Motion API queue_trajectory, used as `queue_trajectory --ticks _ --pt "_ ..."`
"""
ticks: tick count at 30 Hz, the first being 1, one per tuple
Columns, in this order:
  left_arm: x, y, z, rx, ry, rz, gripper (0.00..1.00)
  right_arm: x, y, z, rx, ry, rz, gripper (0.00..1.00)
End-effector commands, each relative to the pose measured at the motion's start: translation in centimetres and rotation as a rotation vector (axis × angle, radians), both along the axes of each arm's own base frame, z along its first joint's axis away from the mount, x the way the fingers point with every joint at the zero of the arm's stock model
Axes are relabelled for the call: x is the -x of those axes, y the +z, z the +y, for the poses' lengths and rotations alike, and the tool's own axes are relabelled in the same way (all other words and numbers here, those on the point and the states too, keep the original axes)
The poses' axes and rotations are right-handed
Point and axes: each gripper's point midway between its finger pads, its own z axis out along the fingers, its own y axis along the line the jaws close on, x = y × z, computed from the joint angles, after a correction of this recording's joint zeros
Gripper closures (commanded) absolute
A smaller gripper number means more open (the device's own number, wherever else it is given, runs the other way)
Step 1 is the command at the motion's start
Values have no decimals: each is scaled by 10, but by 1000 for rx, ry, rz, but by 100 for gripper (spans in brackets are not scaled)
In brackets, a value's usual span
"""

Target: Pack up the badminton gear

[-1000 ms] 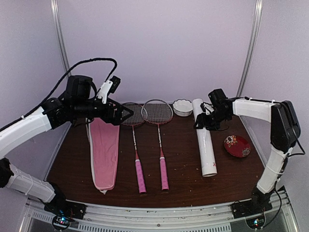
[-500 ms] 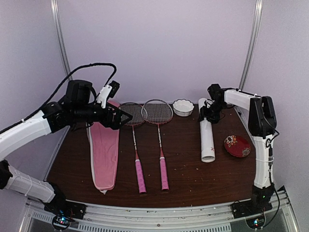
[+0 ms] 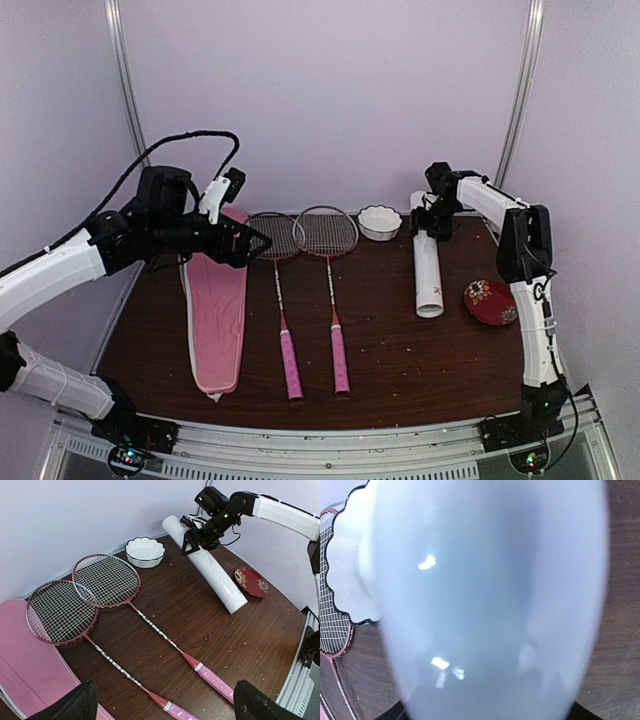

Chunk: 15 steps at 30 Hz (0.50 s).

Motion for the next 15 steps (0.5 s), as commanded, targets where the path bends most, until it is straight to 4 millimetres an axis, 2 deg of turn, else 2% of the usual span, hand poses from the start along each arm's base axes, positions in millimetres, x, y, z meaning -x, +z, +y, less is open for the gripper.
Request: queue_trajectory --ticks 1,4,10,15 --pt "-6 9 9 23 45 -20 2 -20 12 -14 69 -16 -88 21" --pt "-8 7 12 24 59 -12 2 -24 23 -14 67 -16 -119 9" --pt "-19 -2 29 30 128 23 2 -28 41 -14 62 -14 -163 9" --pt "-37 -34 64 44 278 142 2 -27 65 -12 53 -4 -212 8"
